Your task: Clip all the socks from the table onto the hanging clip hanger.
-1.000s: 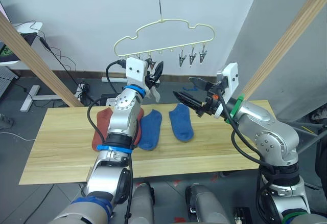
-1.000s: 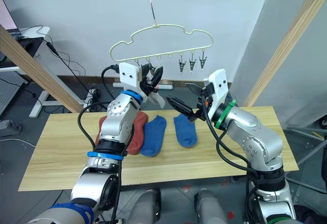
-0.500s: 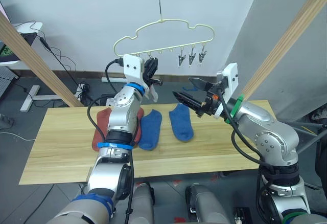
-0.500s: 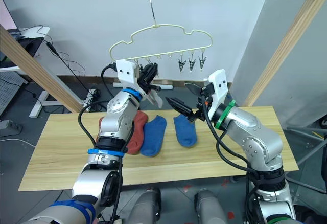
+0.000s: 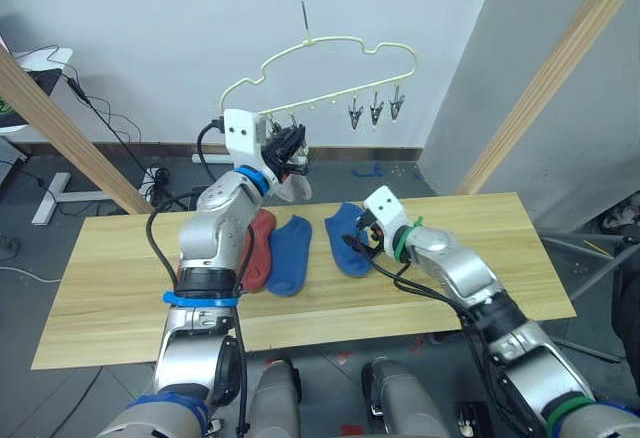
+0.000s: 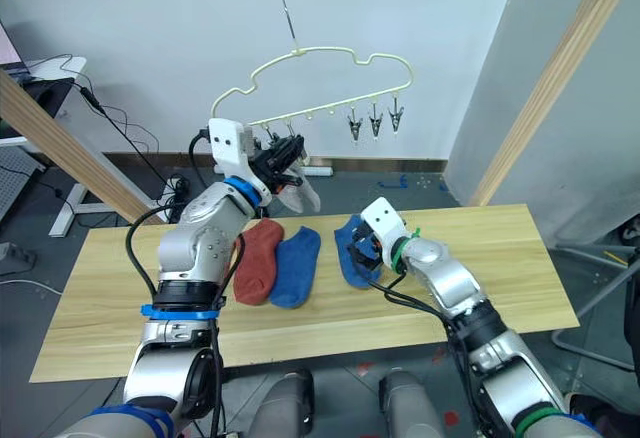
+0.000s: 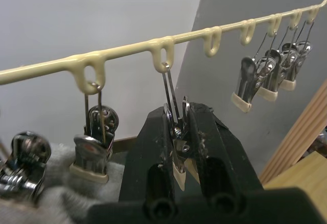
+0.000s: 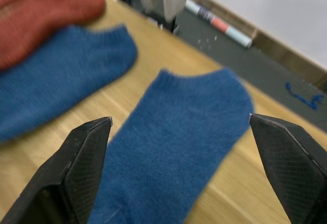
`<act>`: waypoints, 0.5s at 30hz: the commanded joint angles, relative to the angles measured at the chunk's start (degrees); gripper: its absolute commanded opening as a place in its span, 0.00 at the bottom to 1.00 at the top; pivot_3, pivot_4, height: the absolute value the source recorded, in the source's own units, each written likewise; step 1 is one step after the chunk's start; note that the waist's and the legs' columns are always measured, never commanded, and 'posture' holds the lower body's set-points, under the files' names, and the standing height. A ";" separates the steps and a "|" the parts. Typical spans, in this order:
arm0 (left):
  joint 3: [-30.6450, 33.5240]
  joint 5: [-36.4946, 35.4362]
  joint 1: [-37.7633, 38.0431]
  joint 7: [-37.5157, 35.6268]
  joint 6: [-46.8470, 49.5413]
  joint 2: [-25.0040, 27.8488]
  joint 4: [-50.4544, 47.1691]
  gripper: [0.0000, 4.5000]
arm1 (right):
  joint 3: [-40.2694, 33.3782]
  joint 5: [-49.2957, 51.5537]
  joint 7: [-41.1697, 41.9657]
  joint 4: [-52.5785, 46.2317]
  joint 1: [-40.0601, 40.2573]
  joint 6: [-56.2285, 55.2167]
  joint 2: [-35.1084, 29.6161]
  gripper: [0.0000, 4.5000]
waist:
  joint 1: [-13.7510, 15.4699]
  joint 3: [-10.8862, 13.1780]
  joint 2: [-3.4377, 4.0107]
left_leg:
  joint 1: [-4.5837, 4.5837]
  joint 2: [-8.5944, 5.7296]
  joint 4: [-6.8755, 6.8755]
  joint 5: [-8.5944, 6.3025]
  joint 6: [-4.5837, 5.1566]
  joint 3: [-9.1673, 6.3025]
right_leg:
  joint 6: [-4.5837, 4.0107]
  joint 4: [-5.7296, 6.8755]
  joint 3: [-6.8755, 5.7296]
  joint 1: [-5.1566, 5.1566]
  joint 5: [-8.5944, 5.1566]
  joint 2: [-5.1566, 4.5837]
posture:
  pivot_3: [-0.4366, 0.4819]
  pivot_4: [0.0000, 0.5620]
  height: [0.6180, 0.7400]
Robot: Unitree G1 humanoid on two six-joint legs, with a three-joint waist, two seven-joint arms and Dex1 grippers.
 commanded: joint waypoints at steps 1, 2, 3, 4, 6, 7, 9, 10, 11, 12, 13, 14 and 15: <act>0.65 -1.43 1.06 0.24 2.52 0.50 -4.39 0.05 | -0.57 -3.61 -0.47 11.86 -3.74 -7.07 3.17 1.00 | 0.24 0.00 0.00 | 0.00 -0.01 0.00 0.00 0.00 -0.01 | 0.00 0.01 -0.01 0.00 0.00 -0.01 | 0.48 0.39 1.00; 0.69 -1.61 1.34 0.54 3.01 0.43 -5.06 0.05 | -1.00 -4.23 -0.52 15.40 -4.73 -8.44 4.12 1.00 | 0.50 0.00 0.00 | 0.00 -0.01 0.01 0.00 0.00 0.00 | 0.00 0.00 -0.01 0.01 0.00 -0.02 | 0.49 0.40 1.00; 0.70 -1.70 1.67 0.74 3.40 0.35 -5.72 0.05 | -1.36 -5.08 -1.09 19.28 -5.89 -10.11 5.04 1.00 | 0.76 0.00 0.00 | -0.01 -0.03 0.00 0.00 0.00 0.01 | -0.01 0.00 -0.01 0.01 0.01 -0.05 | 0.49 0.40 1.00; 0.67 -1.77 1.97 0.98 3.77 0.21 -6.35 0.05 | -1.85 -5.71 -1.74 22.79 -6.95 -11.58 5.77 1.00 | 0.97 0.00 0.00 | 0.00 -0.03 0.00 0.00 0.00 0.02 | -0.01 0.00 -0.01 0.01 0.01 -0.06 | 0.50 0.40 1.00; 0.63 -1.98 2.59 1.42 4.55 -0.07 -7.66 0.05 | -2.71 -7.07 -2.98 29.66 -8.85 -14.29 6.91 1.00 | 1.25 0.00 0.00 | 0.00 -0.03 0.00 0.00 0.00 0.02 | -0.02 -0.01 -0.01 0.01 0.01 -0.06 | 0.51 0.40 1.00; 0.60 -2.10 2.88 1.59 4.91 -0.14 -8.25 0.05 | -2.81 -7.93 -3.47 32.44 -9.49 -15.44 7.17 1.00 | 1.30 0.00 0.00 | 0.00 -0.03 0.00 0.00 0.00 0.01 | -0.02 0.00 -0.02 0.02 0.02 -0.07 | 0.51 0.40 1.00; 0.59 -2.27 3.34 1.86 5.45 -0.21 -9.09 0.05 | -3.30 -9.04 -3.77 36.24 -10.29 -17.15 7.44 1.00 | 1.33 0.00 0.00 | 0.04 -0.03 0.00 0.00 -0.01 0.02 | -0.04 0.01 0.00 0.05 0.04 -0.07 | 0.51 0.40 1.00; 0.68 -2.31 3.56 1.84 5.68 -0.13 -9.35 0.05 | -3.78 -9.21 -3.66 37.53 -10.46 -17.55 7.57 0.92 | 1.34 0.00 0.00 | 0.06 -0.03 0.00 0.00 -0.01 0.00 | -0.04 0.02 -0.02 0.08 0.04 -0.07 | 0.51 0.40 1.00; 0.74 -2.28 3.74 1.79 5.90 0.00 -9.51 0.05 | -4.14 -9.35 -3.20 38.31 -10.48 -17.86 7.65 0.88 | 1.34 0.00 0.00 | 0.10 -0.03 0.00 0.00 0.00 0.02 | -0.04 0.04 0.00 0.10 0.05 -0.07 | 0.51 0.40 1.00; 0.82 -2.29 3.94 1.77 6.08 0.08 -9.70 0.05 | -4.61 -9.34 -2.66 38.66 -10.27 -18.01 7.71 0.81 | 1.33 -0.01 0.00 | 0.17 -0.03 0.00 0.00 0.00 0.03 | -0.04 0.09 0.02 0.14 0.05 -0.07 | 0.52 0.40 1.00; 0.90 -2.33 4.06 1.78 6.23 0.12 -9.82 0.05 | -5.10 -9.22 -2.23 38.73 -10.02 -18.10 7.78 0.73 | 1.32 0.00 0.00 | 0.21 -0.03 0.00 0.00 0.00 0.04 | -0.05 0.12 0.02 0.15 0.05 -0.07 | 0.52 0.40 1.00; 0.92 -2.33 4.19 1.77 6.34 0.17 -9.91 0.05 | -5.31 -9.27 -1.63 38.29 -9.46 -18.20 7.76 0.65 | 1.32 -0.01 0.00 | 0.27 -0.03 0.00 0.00 0.00 0.06 | -0.05 0.20 0.04 0.16 0.05 -0.07 | 0.51 0.40 1.00; 0.92 -2.35 4.27 1.78 6.42 0.21 -9.99 0.05 | -5.53 -9.41 -1.24 38.01 -9.10 -18.29 7.77 0.57 | 1.32 -0.01 0.00 | 0.30 -0.03 0.01 0.00 -0.01 0.06 | -0.04 0.28 0.05 0.16 0.05 -0.07 | 0.51 0.40 1.00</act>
